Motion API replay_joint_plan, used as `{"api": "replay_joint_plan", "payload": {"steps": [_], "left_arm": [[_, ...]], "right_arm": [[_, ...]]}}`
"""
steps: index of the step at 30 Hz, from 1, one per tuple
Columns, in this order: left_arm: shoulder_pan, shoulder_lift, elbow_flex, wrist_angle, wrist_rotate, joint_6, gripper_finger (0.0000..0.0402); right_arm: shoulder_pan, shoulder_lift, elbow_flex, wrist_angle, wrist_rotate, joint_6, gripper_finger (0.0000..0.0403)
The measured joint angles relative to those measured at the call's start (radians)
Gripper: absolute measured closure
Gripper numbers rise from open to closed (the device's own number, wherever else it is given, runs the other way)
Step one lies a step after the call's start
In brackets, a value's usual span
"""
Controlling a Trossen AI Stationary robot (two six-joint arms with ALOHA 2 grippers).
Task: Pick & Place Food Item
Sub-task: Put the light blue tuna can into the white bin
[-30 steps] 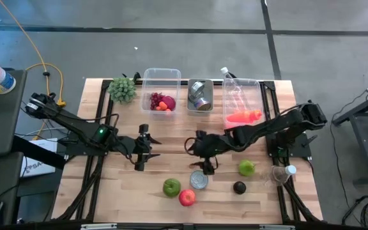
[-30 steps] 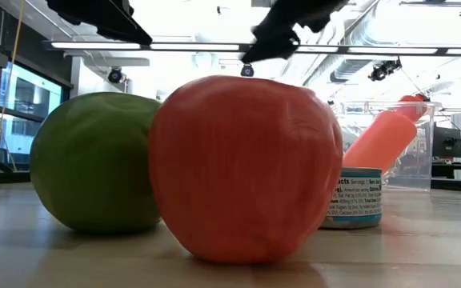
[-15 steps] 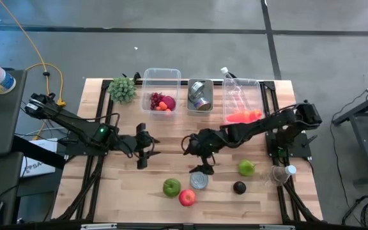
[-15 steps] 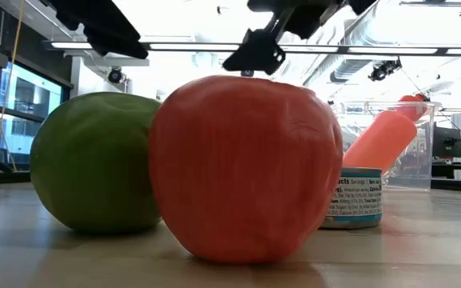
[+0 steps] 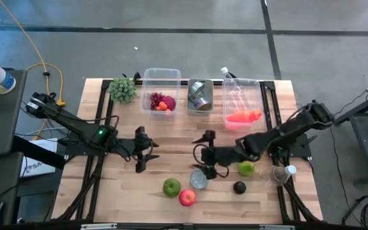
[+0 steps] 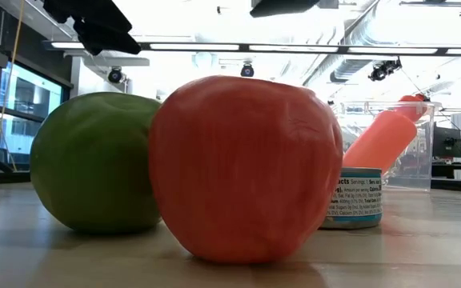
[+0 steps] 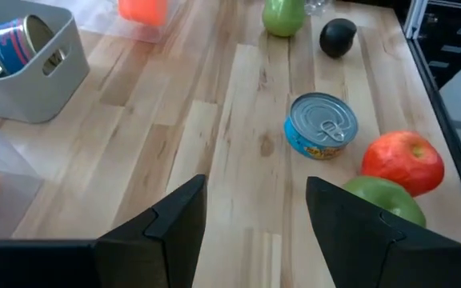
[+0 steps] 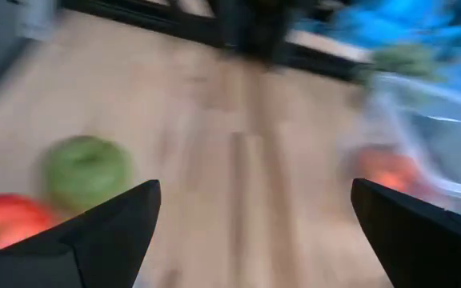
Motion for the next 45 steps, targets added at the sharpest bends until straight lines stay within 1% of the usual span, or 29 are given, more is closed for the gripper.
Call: {"api": "replay_joint_plan", "payload": {"steps": [2, 4, 5, 8, 12, 14, 16, 18, 21, 25, 28, 31, 33, 35, 38, 41, 45], "left_arm": [[-0.007, 0.008, 0.000, 0.001, 0.000, -0.002, 0.0197], [-0.016, 0.019, 0.000, 0.000, 0.000, -0.003, 0.0197], [-0.021, 0.024, 0.000, 0.002, 0.000, -0.007, 0.0197], [-0.037, 0.033, 0.000, 0.002, 0.001, -0.026, 0.0197], [-0.054, 0.033, 0.000, 0.006, 0.001, -0.031, 0.0197], [-0.060, 0.033, 0.000, 0.007, 0.001, -0.016, 0.0197], [-0.062, 0.033, 0.000, 0.006, 0.000, 0.001, 0.0197], [-0.059, 0.033, 0.000, 0.009, -0.005, 0.008, 0.0197], [-0.051, 0.033, 0.000, 0.024, -0.008, 0.009, 0.0197], [-0.048, 0.033, 0.000, 0.029, -0.008, 0.015, 0.0197], [-0.045, 0.033, 0.000, 0.031, -0.008, 0.078, 0.0197], [-0.041, 0.033, 0.000, 0.032, -0.008, 0.112, 0.0197], [-0.041, 0.033, 0.000, 0.032, -0.009, 0.115, 0.0197], [-0.041, 0.033, 0.000, 0.032, -0.008, 0.126, 0.0197], [-0.041, 0.032, 0.000, 0.033, -0.008, 0.133, 0.0197], [-0.041, 0.032, 0.000, 0.036, -0.008, 0.133, 0.0197], [-0.036, 0.032, 0.000, 0.043, -0.013, 0.132, 0.0197]], "right_arm": [[0.043, 0.000, 0.000, 0.002, 0.125, -0.017, 0.0004], [0.074, 0.005, 0.000, -0.002, 0.185, 0.006, 0.0004], [0.083, 0.009, 0.001, -0.015, 0.192, 0.034, 0.0004], [0.080, 0.007, -0.001, -0.114, 0.145, 0.131, 0.0004], [0.039, -0.001, 0.000, -0.224, 0.110, 0.280, 0.0004], [0.020, 0.006, 0.000, -0.267, 0.068, 0.328, 0.0004], [-0.003, 0.023, 0.000, -0.273, 0.037, 0.388, 0.0004], [-0.019, 0.036, 0.000, -0.277, 0.039, 0.461, 0.0004], [-0.036, 0.056, 0.000, -0.269, 0.048, 0.521, 0.0004], [-0.040, 0.091, 0.000, -0.250, 0.035, 0.531, 0.0004], [-0.040, 0.105, -0.001, -0.218, 0.034, 0.526, 0.0004], [-0.045, 0.125, 0.003, -0.146, 0.039, 0.508, 0.0004], [-0.046, 0.134, -0.001, -0.157, 0.063, 0.528, 0.0004], [-0.055, 0.148, 0.000, -0.154, 0.064, 0.564, 0.0004], [-0.060, 0.165, 0.000, -0.186, 0.049, 0.593, 0.0004], [-0.060, 0.189, 0.000, -0.177, 0.024, 0.611, 0.0004], [-0.059, 0.234, 0.000, -0.118, 0.009, 0.602, 0.0004]]}}
